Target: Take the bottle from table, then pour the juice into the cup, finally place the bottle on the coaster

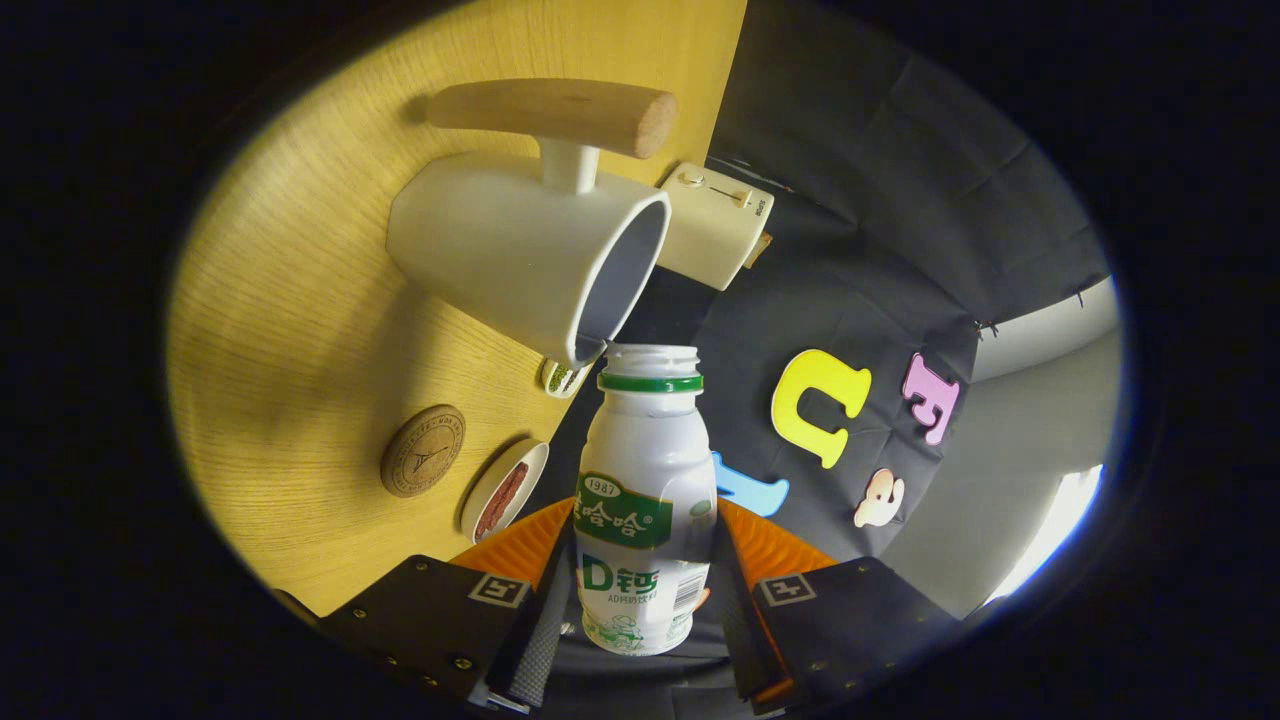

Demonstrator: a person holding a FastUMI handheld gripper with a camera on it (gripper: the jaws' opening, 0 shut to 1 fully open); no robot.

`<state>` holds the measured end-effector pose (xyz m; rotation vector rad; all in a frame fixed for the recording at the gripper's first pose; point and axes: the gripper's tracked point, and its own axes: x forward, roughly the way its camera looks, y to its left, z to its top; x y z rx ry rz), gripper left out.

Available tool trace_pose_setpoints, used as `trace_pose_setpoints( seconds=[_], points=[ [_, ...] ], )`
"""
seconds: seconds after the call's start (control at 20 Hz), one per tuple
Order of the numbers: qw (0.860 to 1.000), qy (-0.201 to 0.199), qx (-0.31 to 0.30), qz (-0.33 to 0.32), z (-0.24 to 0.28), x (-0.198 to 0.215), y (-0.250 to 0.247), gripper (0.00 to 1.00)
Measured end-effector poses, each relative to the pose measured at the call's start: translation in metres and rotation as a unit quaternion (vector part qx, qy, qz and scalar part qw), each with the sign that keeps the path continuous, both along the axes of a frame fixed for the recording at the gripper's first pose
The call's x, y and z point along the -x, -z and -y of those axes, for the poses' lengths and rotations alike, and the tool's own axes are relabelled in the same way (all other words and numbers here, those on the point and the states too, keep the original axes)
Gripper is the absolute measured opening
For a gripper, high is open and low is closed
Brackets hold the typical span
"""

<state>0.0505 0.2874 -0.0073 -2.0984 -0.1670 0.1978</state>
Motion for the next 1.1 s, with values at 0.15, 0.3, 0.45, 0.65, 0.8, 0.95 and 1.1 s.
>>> trace_pose_setpoints(
  seconds=[0.15,0.3,0.45,0.65,0.8,0.95,1.1],
  points=[
    [1.000,-0.003,0.001,0.000,-0.0010,0.0002,0.0005,0.68],
    [1.000,-0.006,0.001,-0.001,-0.0007,-0.0001,0.0003,0.68],
    [1.000,-0.009,0.000,0.000,-0.0010,-0.0002,0.0005,0.68],
    [1.000,-0.011,0.000,-0.003,-0.0020,0.0006,0.0018,0.68],
    [1.000,-0.011,0.000,-0.006,-0.0012,0.0011,0.0022,0.68],
    [1.000,-0.009,-0.010,-0.012,-0.0007,0.0003,0.0031,0.68],
    [0.999,-0.006,-0.033,-0.024,0.0005,-0.0008,0.0037,0.68]
  ],
)
